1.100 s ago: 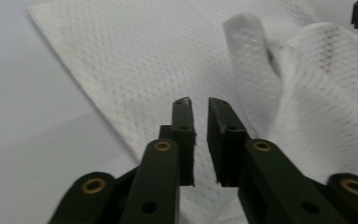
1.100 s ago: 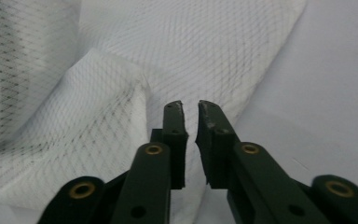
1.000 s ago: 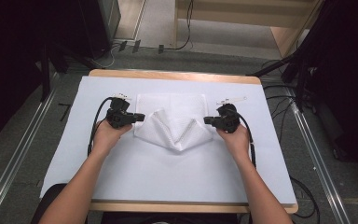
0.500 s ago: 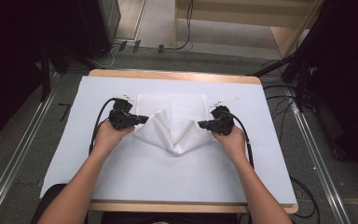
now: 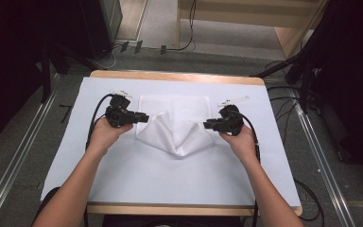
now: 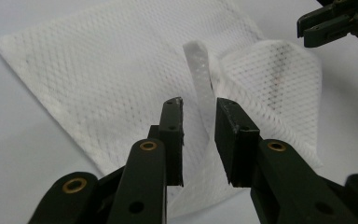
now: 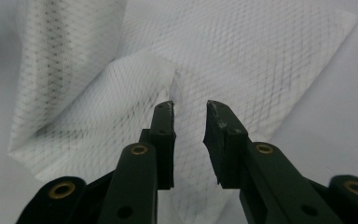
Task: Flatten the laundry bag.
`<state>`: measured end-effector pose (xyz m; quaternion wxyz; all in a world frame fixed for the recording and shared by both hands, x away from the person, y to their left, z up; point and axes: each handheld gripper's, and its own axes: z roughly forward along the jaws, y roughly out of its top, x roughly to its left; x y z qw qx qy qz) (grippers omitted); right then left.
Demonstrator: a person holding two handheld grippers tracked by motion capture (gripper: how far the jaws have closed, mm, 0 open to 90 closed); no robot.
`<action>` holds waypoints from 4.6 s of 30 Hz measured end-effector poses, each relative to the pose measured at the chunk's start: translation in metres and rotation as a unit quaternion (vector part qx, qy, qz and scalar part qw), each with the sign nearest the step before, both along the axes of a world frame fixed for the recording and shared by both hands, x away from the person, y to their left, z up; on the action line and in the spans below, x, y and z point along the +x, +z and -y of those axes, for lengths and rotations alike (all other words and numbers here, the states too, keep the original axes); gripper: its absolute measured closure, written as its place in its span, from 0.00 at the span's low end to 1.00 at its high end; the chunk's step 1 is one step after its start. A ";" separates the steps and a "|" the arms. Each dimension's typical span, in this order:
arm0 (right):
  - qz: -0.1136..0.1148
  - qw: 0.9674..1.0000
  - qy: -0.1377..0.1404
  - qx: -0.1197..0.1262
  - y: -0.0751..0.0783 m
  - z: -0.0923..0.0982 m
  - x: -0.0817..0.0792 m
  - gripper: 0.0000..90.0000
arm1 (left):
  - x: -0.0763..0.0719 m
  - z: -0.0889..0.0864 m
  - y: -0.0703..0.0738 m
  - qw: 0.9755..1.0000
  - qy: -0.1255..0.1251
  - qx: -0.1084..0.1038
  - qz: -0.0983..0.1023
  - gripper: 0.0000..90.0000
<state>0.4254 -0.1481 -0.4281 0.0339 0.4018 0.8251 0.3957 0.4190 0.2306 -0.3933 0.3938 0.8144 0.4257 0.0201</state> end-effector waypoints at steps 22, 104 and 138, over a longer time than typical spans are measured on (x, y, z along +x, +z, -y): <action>-0.040 0.999 0.027 -0.014 -0.009 -0.043 0.020 0.95 | 0.021 0.035 -0.010 0.999 -0.023 0.019 -0.033 0.96; 0.003 0.999 -0.026 -0.044 -0.025 0.013 -0.018 0.95 | -0.031 -0.024 -0.045 0.999 0.018 0.040 -0.008 1.00; 0.020 0.998 0.039 0.037 0.021 0.019 -0.079 0.99 | -0.060 -0.033 -0.002 1.000 -0.002 0.019 0.021 1.00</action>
